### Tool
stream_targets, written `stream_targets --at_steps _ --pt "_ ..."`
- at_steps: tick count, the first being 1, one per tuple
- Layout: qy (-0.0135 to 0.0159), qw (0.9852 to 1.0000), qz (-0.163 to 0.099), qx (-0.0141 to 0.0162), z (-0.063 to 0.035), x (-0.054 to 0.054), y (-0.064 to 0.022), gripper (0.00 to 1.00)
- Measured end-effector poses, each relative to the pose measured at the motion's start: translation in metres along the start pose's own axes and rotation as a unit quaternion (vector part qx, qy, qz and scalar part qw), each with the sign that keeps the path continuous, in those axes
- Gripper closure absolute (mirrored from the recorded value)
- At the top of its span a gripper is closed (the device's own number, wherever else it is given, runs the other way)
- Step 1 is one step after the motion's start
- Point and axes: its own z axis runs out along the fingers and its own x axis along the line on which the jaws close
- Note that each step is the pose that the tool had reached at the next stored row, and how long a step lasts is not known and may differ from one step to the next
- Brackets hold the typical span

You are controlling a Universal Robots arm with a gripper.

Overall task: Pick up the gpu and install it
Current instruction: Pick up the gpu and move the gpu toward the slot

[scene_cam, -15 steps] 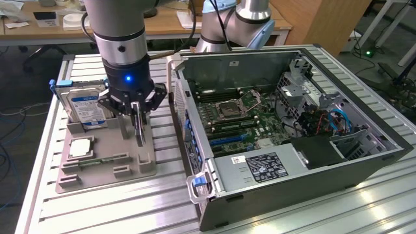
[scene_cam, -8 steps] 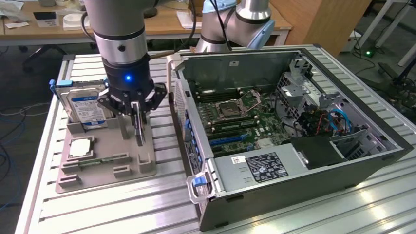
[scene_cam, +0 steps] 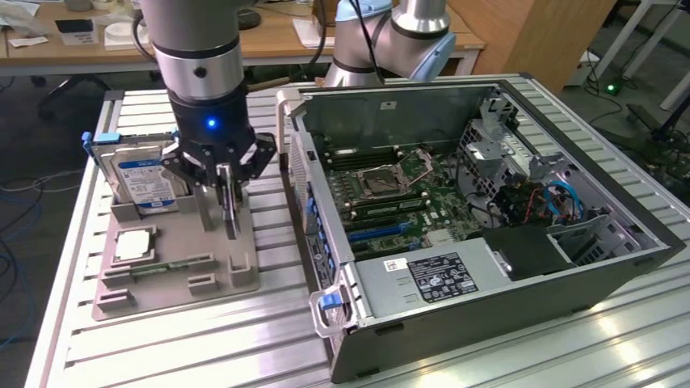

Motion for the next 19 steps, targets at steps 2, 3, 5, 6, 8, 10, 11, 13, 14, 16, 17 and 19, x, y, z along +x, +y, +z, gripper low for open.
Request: stream_targets --at_steps 2,3,5,6,8,10,11,13,14,16,17,19 --pt "0.0000 1.0000 0.000 0.0001 -0.0039 0.000 0.0001 0.72" --pt "0.0000 1.0000 0.000 0.0001 -0.0059 0.000 0.0002 0.72" --pt "0.0000 1.0000 0.000 0.0002 -0.0099 0.000 0.0003 0.72" --pt "0.0000 1.0000 0.000 0.0002 -0.0117 0.000 0.0004 0.72" --pt "0.0000 1.0000 0.000 0.0002 -0.0150 0.000 0.0005 0.72" --pt "0.0000 1.0000 0.000 0.0003 -0.0176 0.000 0.0005 0.72" --pt "0.0000 1.0000 0.000 0.0003 -0.0186 0.000 0.0006 0.72" --pt "0.0000 1.0000 0.000 0.0004 -0.0202 0.000 0.0006 0.72" --pt "0.0000 1.0000 0.000 0.0005 -0.0211 0.000 0.0006 0.72" --pt "0.0000 1.0000 0.000 0.0005 -0.0228 0.000 0.0007 0.72" --pt "0.0000 1.0000 0.000 0.0006 -0.0238 0.000 0.0007 0.72" --pt "-0.0001 1.0000 0.000 0.0007 -0.0256 0.000 0.0008 0.72"
